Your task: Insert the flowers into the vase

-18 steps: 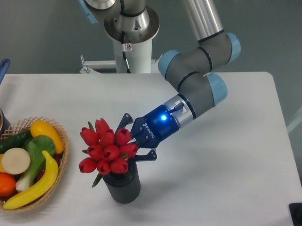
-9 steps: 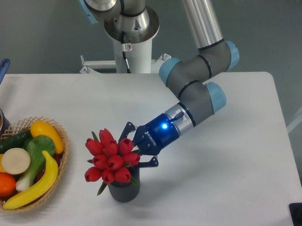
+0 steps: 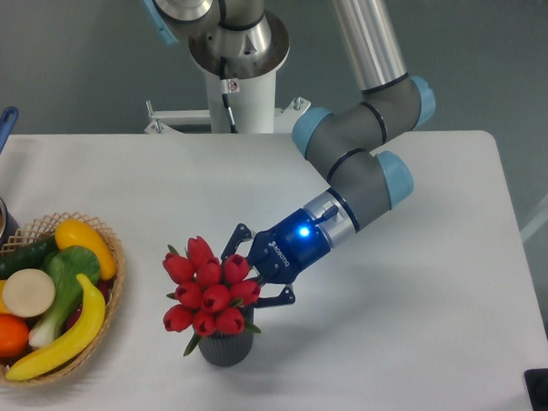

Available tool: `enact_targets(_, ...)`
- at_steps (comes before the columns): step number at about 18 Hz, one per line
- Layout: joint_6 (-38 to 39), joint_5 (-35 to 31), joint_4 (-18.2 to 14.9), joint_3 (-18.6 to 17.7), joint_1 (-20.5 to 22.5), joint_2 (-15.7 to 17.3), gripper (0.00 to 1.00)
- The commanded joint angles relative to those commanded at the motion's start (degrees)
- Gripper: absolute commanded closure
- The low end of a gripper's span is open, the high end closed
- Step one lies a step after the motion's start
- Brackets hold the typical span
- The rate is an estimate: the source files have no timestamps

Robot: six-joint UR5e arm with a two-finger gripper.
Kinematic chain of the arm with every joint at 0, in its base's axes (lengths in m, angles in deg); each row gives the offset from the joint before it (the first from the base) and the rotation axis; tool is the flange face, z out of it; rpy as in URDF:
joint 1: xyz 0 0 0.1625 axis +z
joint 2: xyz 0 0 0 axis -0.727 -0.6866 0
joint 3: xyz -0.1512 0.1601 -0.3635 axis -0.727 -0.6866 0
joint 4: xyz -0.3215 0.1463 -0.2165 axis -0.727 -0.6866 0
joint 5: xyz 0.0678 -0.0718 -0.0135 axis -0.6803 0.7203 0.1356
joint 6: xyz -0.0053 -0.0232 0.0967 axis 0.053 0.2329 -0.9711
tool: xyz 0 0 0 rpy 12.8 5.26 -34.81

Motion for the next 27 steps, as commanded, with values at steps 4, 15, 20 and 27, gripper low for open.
enact_targets(4, 0.2, 0.0, 0.0, -0.7, 0.9, 0.3, 0.0)
enact_targets(15, -0.3, -7.1, 0.2, -5.6, 11.7, 8.4, 0.0)
enact_targets(20, -0.3, -18.6, 0.1, -9.4, 18.4, 20.1, 0.0)
enact_targets(27, -0.1, -55.1, -0.2, -5.5, 18.6, 23.1, 0.0)
